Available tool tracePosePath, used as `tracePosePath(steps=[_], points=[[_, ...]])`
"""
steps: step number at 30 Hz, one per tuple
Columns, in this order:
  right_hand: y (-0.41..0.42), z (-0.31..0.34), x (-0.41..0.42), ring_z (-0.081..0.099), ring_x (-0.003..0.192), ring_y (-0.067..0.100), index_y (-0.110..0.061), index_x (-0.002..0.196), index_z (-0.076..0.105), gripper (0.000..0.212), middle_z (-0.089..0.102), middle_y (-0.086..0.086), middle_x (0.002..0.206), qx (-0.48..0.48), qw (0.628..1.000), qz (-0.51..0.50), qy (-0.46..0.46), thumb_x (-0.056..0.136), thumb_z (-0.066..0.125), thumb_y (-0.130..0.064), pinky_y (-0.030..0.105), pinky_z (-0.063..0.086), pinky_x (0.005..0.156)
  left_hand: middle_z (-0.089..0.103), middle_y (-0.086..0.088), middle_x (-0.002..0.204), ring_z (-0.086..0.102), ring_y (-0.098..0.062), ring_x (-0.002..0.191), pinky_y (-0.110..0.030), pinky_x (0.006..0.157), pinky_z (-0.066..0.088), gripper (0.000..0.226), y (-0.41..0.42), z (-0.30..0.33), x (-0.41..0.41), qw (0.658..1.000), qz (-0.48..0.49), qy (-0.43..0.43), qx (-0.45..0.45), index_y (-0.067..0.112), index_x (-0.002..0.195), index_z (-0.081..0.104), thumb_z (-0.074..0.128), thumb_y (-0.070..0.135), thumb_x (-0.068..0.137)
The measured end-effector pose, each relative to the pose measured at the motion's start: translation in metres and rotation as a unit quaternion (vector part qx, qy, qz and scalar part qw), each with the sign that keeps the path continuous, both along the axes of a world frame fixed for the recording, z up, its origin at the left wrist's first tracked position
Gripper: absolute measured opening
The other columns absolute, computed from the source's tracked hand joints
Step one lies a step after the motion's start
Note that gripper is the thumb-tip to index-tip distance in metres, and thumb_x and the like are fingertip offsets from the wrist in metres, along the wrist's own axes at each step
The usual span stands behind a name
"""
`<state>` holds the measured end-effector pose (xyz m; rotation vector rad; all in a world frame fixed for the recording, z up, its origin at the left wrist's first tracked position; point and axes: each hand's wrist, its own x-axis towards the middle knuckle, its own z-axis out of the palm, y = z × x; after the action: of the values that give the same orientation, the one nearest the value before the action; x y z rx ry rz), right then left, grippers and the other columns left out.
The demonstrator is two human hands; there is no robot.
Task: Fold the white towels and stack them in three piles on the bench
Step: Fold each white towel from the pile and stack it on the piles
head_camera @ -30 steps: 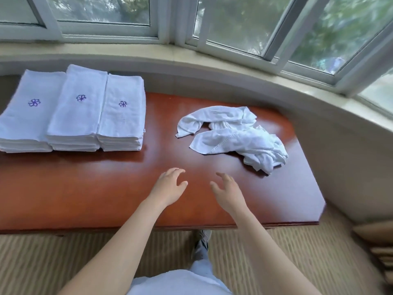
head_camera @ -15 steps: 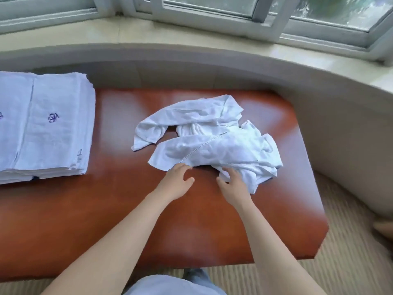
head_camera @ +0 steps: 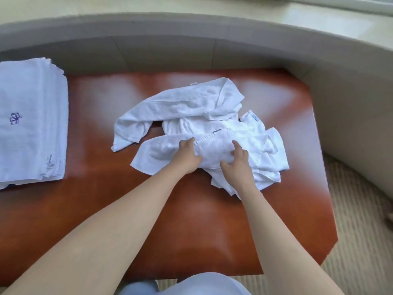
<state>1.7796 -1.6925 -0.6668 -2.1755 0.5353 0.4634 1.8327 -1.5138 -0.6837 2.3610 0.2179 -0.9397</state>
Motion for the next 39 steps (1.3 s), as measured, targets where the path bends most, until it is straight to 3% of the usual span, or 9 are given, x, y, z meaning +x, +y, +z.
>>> tracePosePath(steps=[5,10,13,19,27,30,33,36,39], points=[[-0.005,0.003,0.008,0.064,0.082,0.025,-0.026,0.162,0.011,0.082,0.061,0.006,0.087,-0.025,0.998,-0.046,0.024,0.095,0.059,-0.02,0.037,0.051,0.074,0.06,0.0,0.11,0.059,-0.022,0.091,-0.034,0.077,0.05,0.03,-0.002,0.001,-0.004,0.998,-0.006,0.001,-0.067,0.027,0.126,0.053,0.054,0.018,0.097],[-0.005,0.009,-0.009,0.058,0.068,0.026,-0.018,0.12,0.054,0.026,0.061,0.011,0.075,-0.049,0.994,-0.04,0.09,0.095,0.05,-0.021,0.031,0.044,0.062,0.06,0.005,0.086,0.054,-0.018,0.078,-0.028,0.065,0.042,0.022,0.016,-0.001,-0.043,0.977,-0.185,0.07,-0.075,0.033,0.09,0.065,0.05,0.018,0.097],[0.005,0.007,-0.036,0.054,0.068,0.021,-0.015,0.089,0.057,0.01,0.059,0.002,0.072,-0.079,0.987,0.041,0.13,0.092,0.05,-0.021,0.031,0.041,0.064,0.064,0.004,0.094,0.057,-0.019,0.087,-0.028,0.071,0.043,0.014,0.039,-0.01,-0.07,0.968,-0.223,0.108,-0.033,0.024,0.098,0.069,0.056,0.021,0.095],[0.035,0.001,-0.088,0.058,0.077,0.02,-0.01,0.099,0.062,0.011,0.06,0.0,0.08,-0.047,0.97,0.13,0.203,0.091,0.055,-0.012,0.027,0.04,0.062,0.062,0.006,0.123,0.054,-0.014,0.1,-0.024,0.08,0.039,0.023,0.091,-0.013,-0.096,0.961,-0.258,0.092,0.027,0.035,0.101,0.064,0.051,0.016,0.098],[0.058,0.033,-0.091,0.074,0.089,0.027,-0.016,0.092,0.058,0.004,0.073,0.005,0.09,-0.043,0.972,0.137,0.184,0.089,0.056,-0.017,0.038,0.06,0.085,0.059,0.005,0.116,0.058,-0.018,0.097,-0.027,0.073,0.044,0.02,0.123,0.016,-0.108,0.985,-0.165,0.044,0.032,0.031,0.115,0.058,0.045,0.023,0.103],[0.063,0.057,-0.078,0.067,0.075,0.026,-0.028,0.079,0.049,0.011,0.065,-0.003,0.075,-0.093,0.982,0.117,0.115,0.087,0.055,-0.025,0.036,0.055,0.068,0.057,-0.001,0.111,0.058,-0.024,0.091,-0.035,0.076,0.045,0.024,0.131,0.04,-0.104,0.99,-0.128,-0.026,0.045,0.013,0.102,0.063,0.041,0.022,0.105],[0.067,0.083,-0.063,0.051,0.07,0.026,-0.017,0.064,0.046,0.024,0.055,0.005,0.071,-0.206,0.972,0.109,-0.024,0.085,0.053,-0.027,0.032,0.036,0.055,0.051,0.001,0.108,0.051,-0.022,0.093,-0.033,0.077,0.043,0.028,0.134,0.063,-0.102,0.993,-0.057,-0.105,0.017,0.018,0.082,0.052,0.04,0.028,0.105],[0.069,0.114,-0.049,0.05,0.093,0.03,-0.013,0.082,0.069,0.023,0.053,0.007,0.097,-0.221,0.949,0.138,-0.176,0.093,0.065,-0.033,0.039,0.047,0.074,0.05,0.004,0.087,0.047,-0.019,0.077,-0.031,0.063,0.035,0.025,0.134,0.089,-0.103,0.985,0.075,-0.146,-0.053,0.025,0.082,0.042,0.035,0.033,0.105],[0.071,0.147,-0.036,0.051,0.093,0.025,-0.009,0.097,0.065,0.03,0.059,0.003,0.098,-0.104,0.962,0.177,-0.182,0.098,0.062,-0.039,0.036,0.04,0.076,0.052,0.007,0.077,0.049,-0.016,0.069,-0.034,0.063,0.037,0.02,0.137,0.124,-0.103,0.96,0.161,-0.221,-0.063,0.029,0.089,0.043,0.031,0.035,0.105]])
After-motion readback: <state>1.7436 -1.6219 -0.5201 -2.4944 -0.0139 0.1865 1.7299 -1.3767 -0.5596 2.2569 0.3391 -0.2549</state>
